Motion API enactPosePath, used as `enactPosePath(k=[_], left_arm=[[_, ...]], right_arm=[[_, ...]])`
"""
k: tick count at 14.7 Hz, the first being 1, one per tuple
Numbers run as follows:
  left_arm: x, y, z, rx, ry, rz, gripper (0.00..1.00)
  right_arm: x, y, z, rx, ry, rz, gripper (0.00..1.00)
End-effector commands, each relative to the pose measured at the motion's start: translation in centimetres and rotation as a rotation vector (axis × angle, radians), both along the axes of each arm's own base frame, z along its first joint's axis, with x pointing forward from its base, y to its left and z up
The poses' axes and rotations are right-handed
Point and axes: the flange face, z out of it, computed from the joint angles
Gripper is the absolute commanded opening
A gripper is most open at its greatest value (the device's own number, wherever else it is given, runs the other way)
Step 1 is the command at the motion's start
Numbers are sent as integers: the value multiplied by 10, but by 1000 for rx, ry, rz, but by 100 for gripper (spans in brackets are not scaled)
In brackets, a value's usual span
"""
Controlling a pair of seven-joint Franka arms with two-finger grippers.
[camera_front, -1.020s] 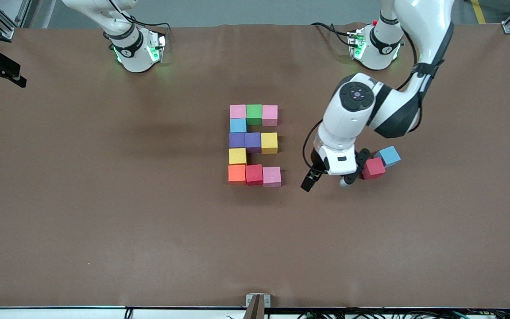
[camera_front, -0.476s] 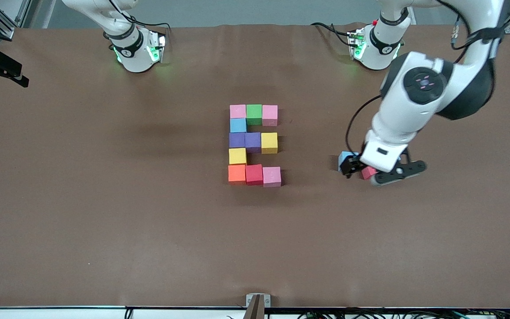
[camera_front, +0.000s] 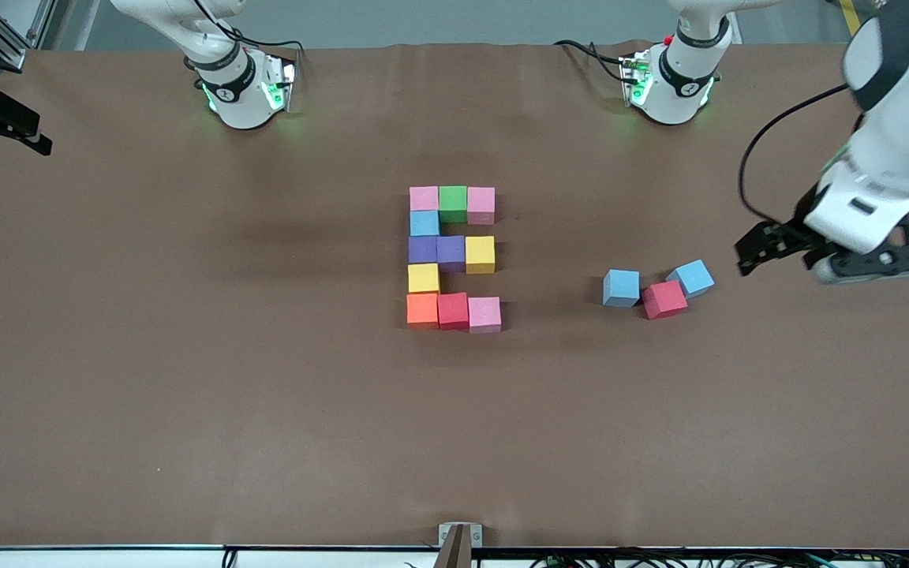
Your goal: Arrange 11 blocks into digit 3
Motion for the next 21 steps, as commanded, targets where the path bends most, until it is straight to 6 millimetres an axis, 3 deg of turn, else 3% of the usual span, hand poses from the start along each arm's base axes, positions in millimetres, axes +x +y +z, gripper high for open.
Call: enactPosePath(k=[1,8,14,21], left_arm=[[-15,23,28,5,-20,-40,100],[-26,93,72,37,43,-166,100],[-29,87,72,35,62,-183,100],[-28,101,72,17,61,-164,100]], right_arm=[[-8,2,5,-2,-9,-3,100],[-8,1,5,-20,-10,-1,100],[-9,2,5,-20,-4,0,100],[-9,2,4,-20,1,1,100]])
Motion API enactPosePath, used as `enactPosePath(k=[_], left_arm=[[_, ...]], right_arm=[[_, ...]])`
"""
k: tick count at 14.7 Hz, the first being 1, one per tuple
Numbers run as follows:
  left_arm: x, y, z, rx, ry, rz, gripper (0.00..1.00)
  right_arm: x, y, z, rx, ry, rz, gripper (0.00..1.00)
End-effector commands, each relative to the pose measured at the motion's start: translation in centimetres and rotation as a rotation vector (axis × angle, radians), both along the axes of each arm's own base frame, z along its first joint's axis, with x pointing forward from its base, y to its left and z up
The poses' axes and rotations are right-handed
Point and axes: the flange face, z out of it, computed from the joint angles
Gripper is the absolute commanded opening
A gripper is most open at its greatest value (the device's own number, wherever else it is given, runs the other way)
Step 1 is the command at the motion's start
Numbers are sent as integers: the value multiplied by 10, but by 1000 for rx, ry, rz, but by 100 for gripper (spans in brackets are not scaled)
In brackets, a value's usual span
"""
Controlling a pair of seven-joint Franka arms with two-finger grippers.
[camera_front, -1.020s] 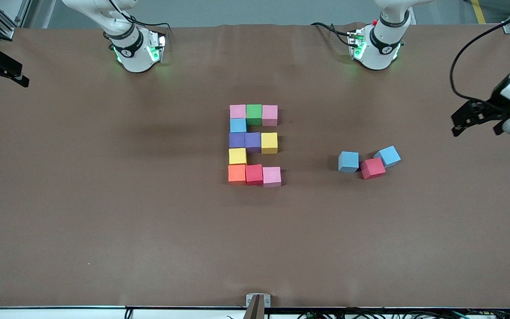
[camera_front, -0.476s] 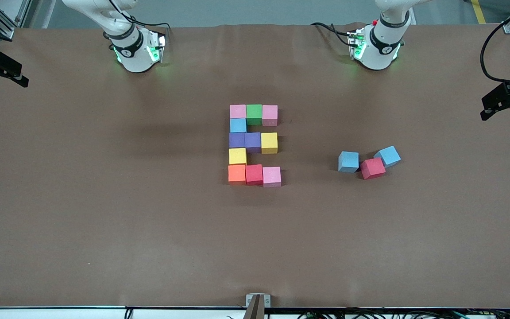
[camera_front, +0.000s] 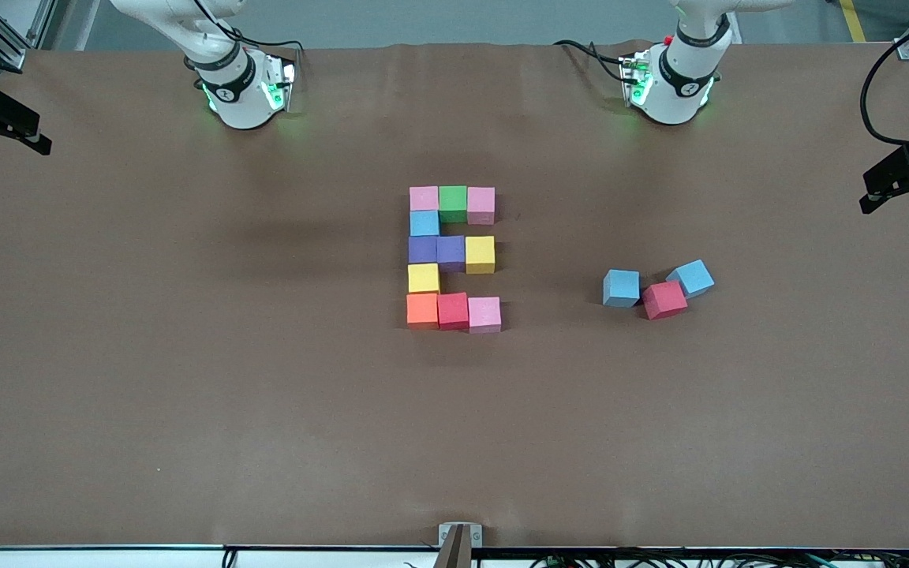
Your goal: Arrange 11 blocks into digit 3
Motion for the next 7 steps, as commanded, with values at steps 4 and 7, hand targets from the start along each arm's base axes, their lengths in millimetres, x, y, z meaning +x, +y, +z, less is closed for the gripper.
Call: enactPosePath(k=[4,7], left_arm=[[0,-3,4,-24,6,-7,100],[4,-6,-1,-22,14,-5,100]], right_arm=[[-9,2,4,-10,-1,-1,100],[-9,2,4,-10,0,-1,100]])
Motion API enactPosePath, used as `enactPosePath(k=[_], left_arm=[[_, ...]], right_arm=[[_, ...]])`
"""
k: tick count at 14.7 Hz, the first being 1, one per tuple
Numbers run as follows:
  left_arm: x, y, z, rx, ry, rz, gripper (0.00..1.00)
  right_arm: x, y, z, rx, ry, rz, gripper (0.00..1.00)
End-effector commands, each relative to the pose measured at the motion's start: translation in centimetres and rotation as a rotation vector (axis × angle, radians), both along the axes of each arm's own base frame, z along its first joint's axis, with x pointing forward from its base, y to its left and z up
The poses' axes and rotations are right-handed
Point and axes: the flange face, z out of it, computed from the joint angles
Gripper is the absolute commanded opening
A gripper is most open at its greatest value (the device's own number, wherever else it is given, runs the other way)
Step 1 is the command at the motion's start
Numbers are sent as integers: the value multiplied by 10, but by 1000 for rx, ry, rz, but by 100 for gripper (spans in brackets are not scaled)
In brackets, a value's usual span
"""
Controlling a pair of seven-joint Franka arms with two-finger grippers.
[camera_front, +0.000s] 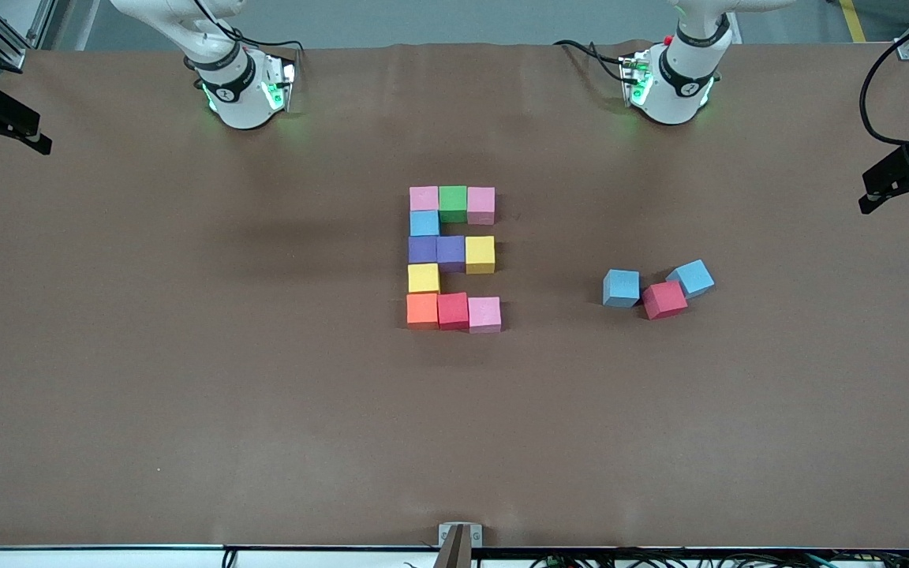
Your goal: Arrange 11 blocks into digit 3
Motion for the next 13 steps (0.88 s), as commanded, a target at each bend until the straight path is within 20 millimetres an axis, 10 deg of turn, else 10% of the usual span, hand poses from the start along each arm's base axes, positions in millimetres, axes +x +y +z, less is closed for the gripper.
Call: enactPosePath(k=[1,13], left_arm=[[6,-5,-3,-22,16,-2,100],[8,-21,10,-26,-13,38,100]], right_arm=[[-9,2,5,-10,-4,-1,100],[-8,10,5,-10,-8,5,100]])
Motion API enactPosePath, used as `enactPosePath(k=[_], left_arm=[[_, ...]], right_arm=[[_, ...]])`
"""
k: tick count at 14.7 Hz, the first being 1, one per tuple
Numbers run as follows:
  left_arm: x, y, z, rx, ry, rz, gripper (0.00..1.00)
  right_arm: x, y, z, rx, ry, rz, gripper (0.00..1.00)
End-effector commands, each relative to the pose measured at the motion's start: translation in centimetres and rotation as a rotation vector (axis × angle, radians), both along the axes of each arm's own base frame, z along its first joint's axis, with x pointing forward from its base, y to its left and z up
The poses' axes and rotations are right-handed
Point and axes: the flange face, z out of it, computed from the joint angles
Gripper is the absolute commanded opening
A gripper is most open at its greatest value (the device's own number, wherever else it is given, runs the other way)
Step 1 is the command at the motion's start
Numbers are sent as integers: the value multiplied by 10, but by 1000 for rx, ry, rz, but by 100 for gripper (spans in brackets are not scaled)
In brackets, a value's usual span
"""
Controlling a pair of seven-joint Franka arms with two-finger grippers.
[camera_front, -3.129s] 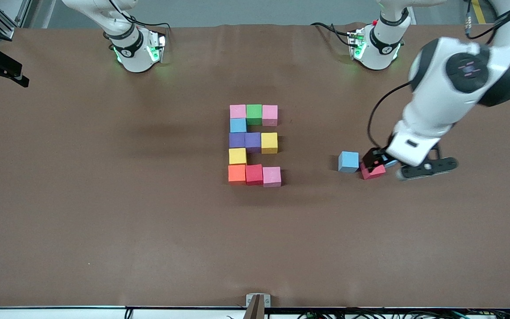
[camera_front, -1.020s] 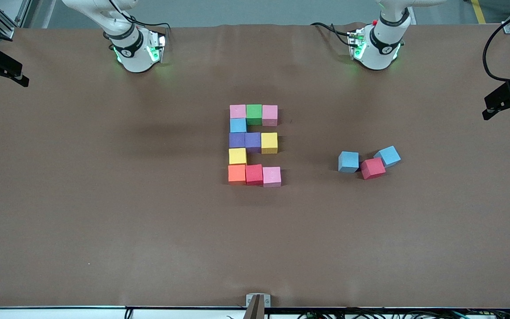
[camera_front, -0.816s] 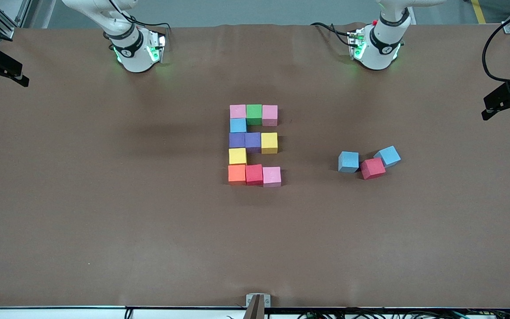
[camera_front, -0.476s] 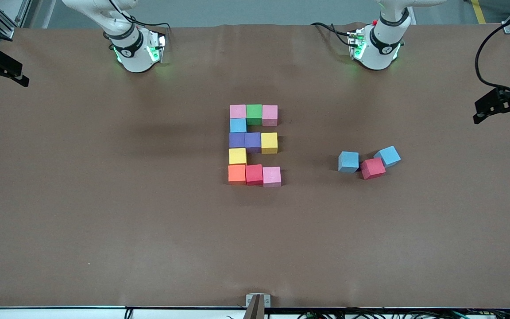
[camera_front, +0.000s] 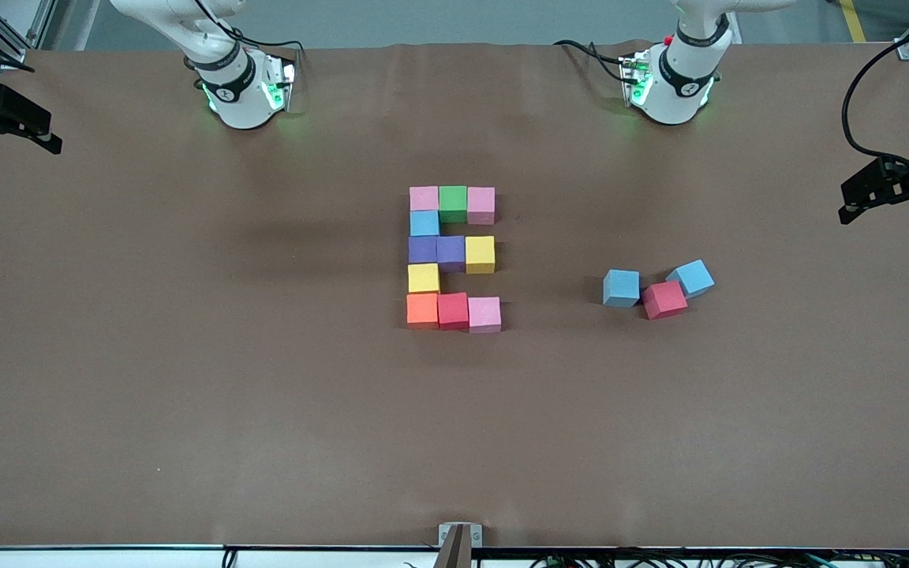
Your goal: Arrange 11 blocks into digit 3
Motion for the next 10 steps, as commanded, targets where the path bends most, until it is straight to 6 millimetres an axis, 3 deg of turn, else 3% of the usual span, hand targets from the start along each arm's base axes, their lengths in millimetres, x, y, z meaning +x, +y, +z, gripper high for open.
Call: enactPosePath(k=[1,4,10], left_arm=[[-5,0,11,-22,-6,39,100],[-5,1,12,-24,-8,38,100],[-5,-2,13,-22,-8,35,100]], right_arm=[[-8,-3,6,-8,-14,-18,100],[-9,-19,7,-3,-13,-38,100],[-9,-17,12,-4,-26,-33,100]])
